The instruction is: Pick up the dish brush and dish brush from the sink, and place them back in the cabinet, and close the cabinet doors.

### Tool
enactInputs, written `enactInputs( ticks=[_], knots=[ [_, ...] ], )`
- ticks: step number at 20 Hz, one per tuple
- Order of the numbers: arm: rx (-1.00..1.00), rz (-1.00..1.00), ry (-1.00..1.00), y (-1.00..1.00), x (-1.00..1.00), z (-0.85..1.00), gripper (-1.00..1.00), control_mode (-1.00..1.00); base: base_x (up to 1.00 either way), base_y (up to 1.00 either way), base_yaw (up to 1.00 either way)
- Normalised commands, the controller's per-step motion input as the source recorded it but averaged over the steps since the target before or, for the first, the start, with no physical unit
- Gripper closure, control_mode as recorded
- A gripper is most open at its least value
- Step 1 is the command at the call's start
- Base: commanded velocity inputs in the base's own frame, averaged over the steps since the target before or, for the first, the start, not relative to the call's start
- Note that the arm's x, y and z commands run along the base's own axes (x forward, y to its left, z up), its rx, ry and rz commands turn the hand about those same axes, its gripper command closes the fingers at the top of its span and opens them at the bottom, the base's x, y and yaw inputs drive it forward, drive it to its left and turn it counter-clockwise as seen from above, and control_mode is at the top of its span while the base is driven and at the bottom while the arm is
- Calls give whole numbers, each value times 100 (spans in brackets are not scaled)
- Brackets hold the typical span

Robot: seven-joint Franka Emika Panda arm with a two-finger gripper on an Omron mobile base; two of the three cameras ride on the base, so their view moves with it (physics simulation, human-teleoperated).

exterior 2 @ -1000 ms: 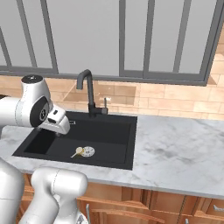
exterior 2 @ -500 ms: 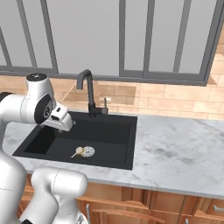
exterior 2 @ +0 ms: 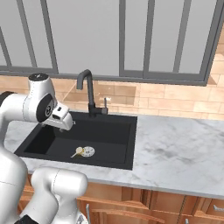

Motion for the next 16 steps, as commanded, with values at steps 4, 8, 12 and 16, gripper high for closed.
enactInputs(
  ticks=[4,8,12,16],
  knots=[
    [0,0,0,4,7,-11,-100,-100,0,0,0],
    [0,0,0,6,14,-17,-100,-100,0,0,0],
    [0,0,0,3,19,-19,-100,-100,0,0,0],
    [0,0,0,3,20,-17,-100,-100,0,0,0]
  ],
)
